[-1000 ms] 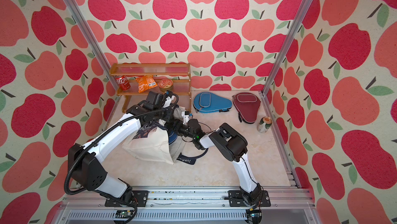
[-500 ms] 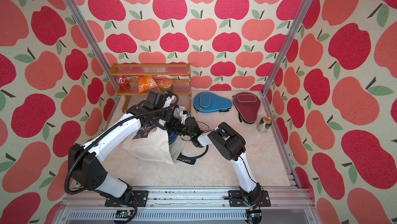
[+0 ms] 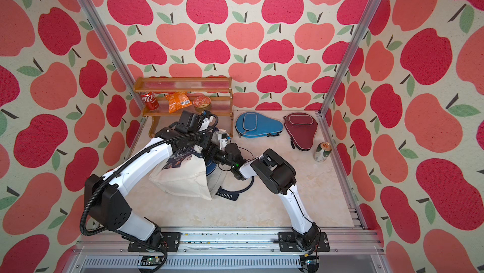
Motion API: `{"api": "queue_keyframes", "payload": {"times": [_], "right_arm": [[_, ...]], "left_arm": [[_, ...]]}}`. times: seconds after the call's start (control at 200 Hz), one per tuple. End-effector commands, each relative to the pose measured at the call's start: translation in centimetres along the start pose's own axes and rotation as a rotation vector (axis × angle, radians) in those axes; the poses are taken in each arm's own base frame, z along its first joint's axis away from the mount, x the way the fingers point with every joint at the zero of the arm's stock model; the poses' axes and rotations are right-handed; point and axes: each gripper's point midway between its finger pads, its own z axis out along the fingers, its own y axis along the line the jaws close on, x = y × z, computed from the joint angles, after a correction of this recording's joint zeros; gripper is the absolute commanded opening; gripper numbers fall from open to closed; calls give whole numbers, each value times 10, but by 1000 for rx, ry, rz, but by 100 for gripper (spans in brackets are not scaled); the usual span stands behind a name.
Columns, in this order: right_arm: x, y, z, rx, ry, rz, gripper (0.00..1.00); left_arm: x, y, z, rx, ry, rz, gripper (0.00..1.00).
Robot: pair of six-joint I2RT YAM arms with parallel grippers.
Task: Remove the ping pong set from the canvas bag
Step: Pick up the ping pong set from the canvas bag.
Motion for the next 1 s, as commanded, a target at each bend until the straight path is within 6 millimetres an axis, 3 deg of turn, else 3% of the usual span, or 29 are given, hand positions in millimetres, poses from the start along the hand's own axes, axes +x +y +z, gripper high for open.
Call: {"api": "queue_keyframes", "payload": {"times": [0.0,0.31,0.395,0.505,0.69,0.996], "right_arm": [[8,-10,12,55,38,15,62],[10,8,42,-8,42,2,57],[5,8,45,0,29,-2,51],[2,12,47,3,25,-13,35],[-7,28,36,1,-22,-39,20],[-20,63,9,4,-116,-83,13]], "left_arm": [[-3,-5,-2,30,12,-10,0],[-11,-16,-8,64,-7,3,0],[-14,-17,-11,69,-15,3,0],[-15,-16,-18,67,-26,10,0],[-21,-3,-34,43,-48,-15,0],[-35,34,-69,11,-139,-114,0]]}}
